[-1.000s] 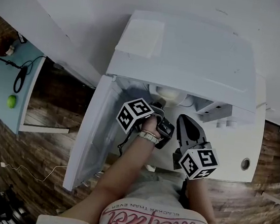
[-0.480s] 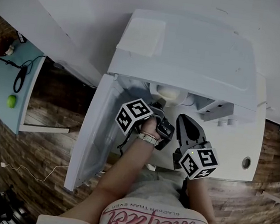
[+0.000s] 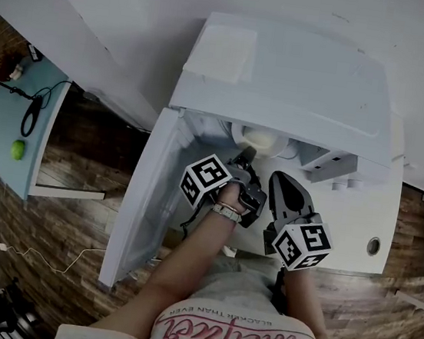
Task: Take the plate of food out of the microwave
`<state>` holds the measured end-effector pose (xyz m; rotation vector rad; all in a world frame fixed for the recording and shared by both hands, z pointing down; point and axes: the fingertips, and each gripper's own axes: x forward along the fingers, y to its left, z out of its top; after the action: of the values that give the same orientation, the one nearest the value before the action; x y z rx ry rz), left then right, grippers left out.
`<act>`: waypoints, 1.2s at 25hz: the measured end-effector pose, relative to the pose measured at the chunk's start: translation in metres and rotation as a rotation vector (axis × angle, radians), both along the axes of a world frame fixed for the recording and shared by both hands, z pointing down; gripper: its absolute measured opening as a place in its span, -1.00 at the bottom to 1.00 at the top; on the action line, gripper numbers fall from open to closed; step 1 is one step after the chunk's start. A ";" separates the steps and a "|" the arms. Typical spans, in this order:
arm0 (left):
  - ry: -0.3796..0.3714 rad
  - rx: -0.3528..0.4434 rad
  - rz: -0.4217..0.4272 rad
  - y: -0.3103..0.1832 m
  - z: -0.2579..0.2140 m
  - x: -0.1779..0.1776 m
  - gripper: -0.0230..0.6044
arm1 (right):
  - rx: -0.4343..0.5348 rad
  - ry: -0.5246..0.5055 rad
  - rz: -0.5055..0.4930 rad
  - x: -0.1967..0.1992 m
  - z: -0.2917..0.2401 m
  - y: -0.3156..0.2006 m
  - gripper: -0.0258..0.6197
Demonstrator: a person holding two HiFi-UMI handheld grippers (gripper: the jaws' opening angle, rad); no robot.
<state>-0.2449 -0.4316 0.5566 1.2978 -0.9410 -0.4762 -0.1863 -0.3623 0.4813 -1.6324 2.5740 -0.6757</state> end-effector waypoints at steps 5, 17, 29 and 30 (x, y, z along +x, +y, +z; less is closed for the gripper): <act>0.033 0.049 -0.008 0.000 0.002 -0.001 -0.87 | 0.007 0.015 0.014 0.004 -0.002 0.001 -0.88; 0.069 0.122 0.006 0.008 -0.007 0.003 -0.87 | 0.022 0.049 0.028 0.006 -0.005 0.005 -0.88; 0.098 0.135 0.018 0.028 -0.014 -0.001 -0.87 | 0.045 0.073 0.032 -0.001 -0.013 0.023 -0.88; 0.100 0.136 0.020 0.031 -0.014 -0.001 -0.87 | 0.046 0.074 0.032 -0.002 -0.014 0.024 -0.88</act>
<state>-0.2460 -0.4009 0.5423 1.3918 -0.8226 -0.5929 -0.1883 -0.3378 0.4678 -1.7117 2.5866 -0.5596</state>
